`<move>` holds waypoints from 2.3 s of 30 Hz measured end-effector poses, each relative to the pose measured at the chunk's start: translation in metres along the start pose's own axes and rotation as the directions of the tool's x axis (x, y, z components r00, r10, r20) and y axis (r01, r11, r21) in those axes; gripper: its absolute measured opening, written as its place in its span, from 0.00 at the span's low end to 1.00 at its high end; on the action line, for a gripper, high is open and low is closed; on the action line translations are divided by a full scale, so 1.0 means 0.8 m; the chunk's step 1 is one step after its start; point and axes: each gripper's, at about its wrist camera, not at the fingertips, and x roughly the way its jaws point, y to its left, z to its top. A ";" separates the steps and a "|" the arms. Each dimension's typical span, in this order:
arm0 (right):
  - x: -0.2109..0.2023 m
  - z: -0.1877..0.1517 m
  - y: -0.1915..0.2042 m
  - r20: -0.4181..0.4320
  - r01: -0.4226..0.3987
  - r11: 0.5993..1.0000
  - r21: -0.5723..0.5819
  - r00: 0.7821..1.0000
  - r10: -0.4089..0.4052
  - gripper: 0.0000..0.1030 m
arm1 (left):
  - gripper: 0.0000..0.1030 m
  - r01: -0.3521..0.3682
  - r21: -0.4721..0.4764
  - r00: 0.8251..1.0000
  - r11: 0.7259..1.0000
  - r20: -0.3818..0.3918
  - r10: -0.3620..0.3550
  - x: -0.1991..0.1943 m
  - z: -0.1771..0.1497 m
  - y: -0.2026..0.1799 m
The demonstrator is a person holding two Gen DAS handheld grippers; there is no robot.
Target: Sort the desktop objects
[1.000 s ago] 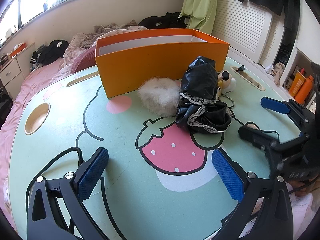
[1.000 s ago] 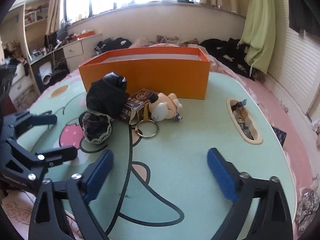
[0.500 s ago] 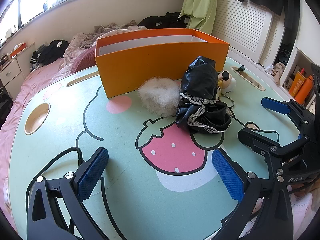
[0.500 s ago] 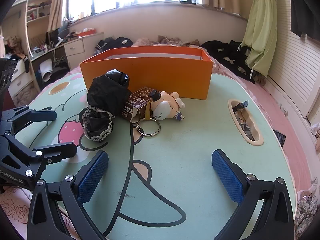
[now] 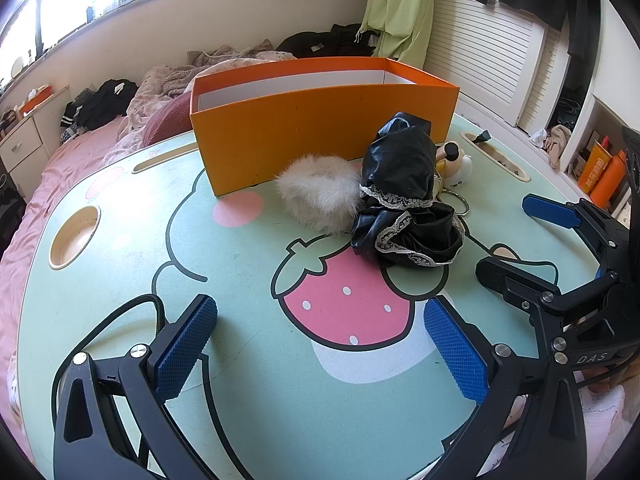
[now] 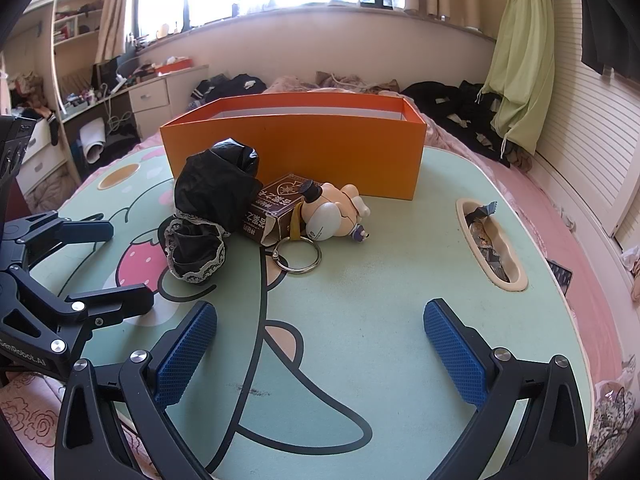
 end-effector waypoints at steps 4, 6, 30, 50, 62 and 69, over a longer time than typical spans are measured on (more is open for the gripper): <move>0.000 0.000 0.001 0.000 0.000 1.000 0.000 1.000 0.000 1.00 | 1.00 0.000 0.000 1.000 1.000 0.000 0.000 0.000 0.000 0.000; 0.000 0.000 0.000 0.000 0.000 1.000 0.000 1.000 0.000 1.00 | 1.00 0.000 0.000 1.000 1.000 0.000 0.000 0.000 0.000 0.001; 0.001 0.000 0.001 0.002 -0.003 1.000 0.001 1.000 0.003 1.00 | 0.59 0.091 -0.125 0.962 0.988 -0.246 -0.120 0.061 0.239 0.043; 0.005 0.009 0.010 0.007 -0.008 1.000 0.001 1.000 0.008 1.00 | 0.73 -0.006 -0.023 0.902 1.000 -0.431 -0.004 0.168 0.245 0.008; 0.004 0.008 0.010 0.008 -0.008 1.000 0.001 1.000 0.008 1.00 | 0.71 0.063 -0.079 0.936 0.995 -0.342 -0.087 0.141 0.255 0.019; 0.004 0.007 0.010 0.008 -0.008 1.000 0.001 1.000 0.008 1.00 | 0.71 0.126 -0.027 0.980 0.992 -0.150 -0.129 0.035 0.244 0.023</move>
